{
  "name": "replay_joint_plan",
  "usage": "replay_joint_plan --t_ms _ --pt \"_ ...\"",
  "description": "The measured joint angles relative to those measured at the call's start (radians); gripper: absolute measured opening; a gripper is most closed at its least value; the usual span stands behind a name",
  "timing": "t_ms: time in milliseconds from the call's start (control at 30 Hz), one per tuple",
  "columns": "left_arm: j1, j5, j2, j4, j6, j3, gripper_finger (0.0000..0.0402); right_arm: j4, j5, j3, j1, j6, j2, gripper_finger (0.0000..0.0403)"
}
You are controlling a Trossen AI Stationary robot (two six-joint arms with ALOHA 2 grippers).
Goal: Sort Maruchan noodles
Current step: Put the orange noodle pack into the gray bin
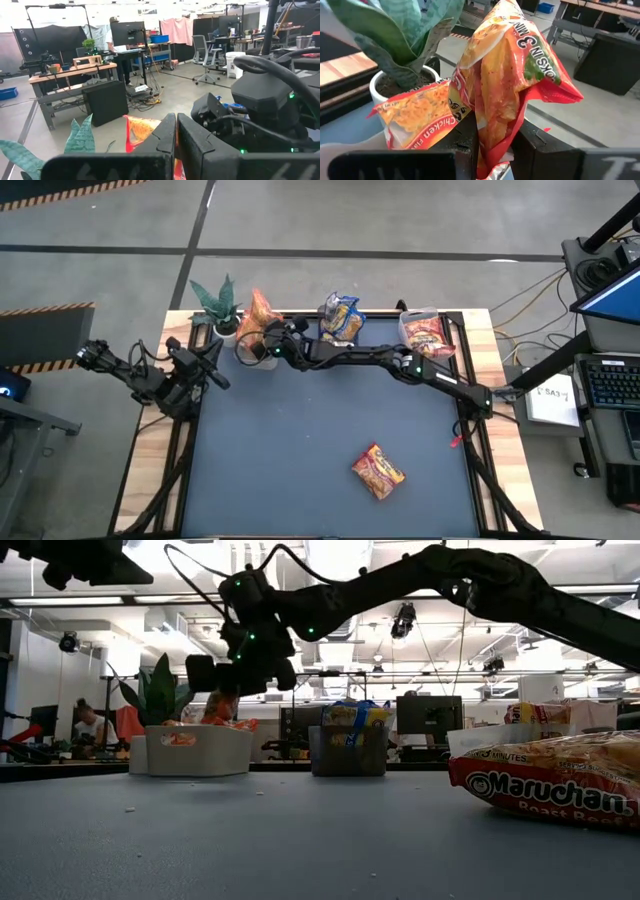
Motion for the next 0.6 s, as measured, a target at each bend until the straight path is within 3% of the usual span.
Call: replay_joint_plan --t_ms 333,600 --pt "0.0 0.0 0.001 0.0 0.0 0.0 0.0 -0.005 -0.061 -0.003 -0.004 0.043 0.0 0.0067" --pt "0.0 0.0 0.001 0.0 0.0 0.0 0.0 -0.005 -0.081 -0.003 -0.002 0.042 0.0 0.0099"
